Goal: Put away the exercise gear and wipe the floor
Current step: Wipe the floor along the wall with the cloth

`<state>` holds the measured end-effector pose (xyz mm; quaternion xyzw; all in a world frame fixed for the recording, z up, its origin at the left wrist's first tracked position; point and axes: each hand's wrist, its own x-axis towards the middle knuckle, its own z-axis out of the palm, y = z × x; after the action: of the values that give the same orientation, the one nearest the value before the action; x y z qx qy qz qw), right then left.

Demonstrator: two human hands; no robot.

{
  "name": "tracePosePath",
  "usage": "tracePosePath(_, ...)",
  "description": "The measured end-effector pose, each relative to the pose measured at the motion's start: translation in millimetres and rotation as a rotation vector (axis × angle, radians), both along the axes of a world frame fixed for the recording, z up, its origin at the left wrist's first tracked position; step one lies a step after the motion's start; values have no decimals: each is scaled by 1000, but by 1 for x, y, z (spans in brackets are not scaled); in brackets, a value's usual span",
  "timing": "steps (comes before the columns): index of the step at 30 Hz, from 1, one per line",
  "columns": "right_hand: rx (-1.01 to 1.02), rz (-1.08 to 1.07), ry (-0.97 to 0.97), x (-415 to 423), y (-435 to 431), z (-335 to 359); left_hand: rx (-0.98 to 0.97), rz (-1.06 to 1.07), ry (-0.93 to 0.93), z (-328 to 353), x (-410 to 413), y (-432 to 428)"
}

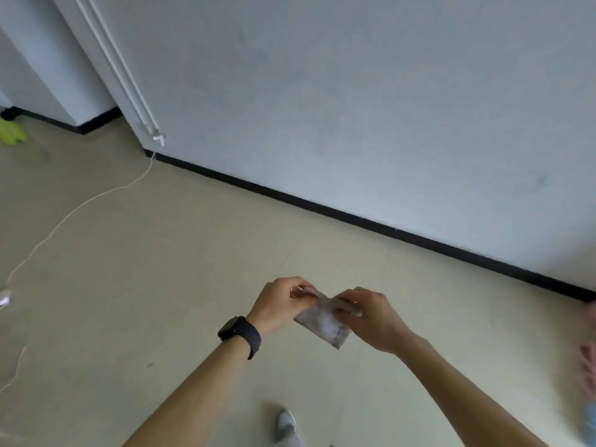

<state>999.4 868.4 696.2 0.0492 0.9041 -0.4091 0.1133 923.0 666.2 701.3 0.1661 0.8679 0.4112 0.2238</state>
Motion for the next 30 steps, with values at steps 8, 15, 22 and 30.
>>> tracePosePath(8, -16, -398, -76, -18, 79, -25, -122, -425, -9, -30, -86, 127)
tracePosePath(15, 116, -652, -184, -44, 190, -87, -313, -608, 23, -90, -159, 265)
tracePosePath(22, 81, -770, -351, -98, 306, -168, -603, -713, 107, -154, -238, 401)
tracePosePath(30, 58, -901, -435, -152, 385, -273, -794, -897, 148, -254, -316, 506)
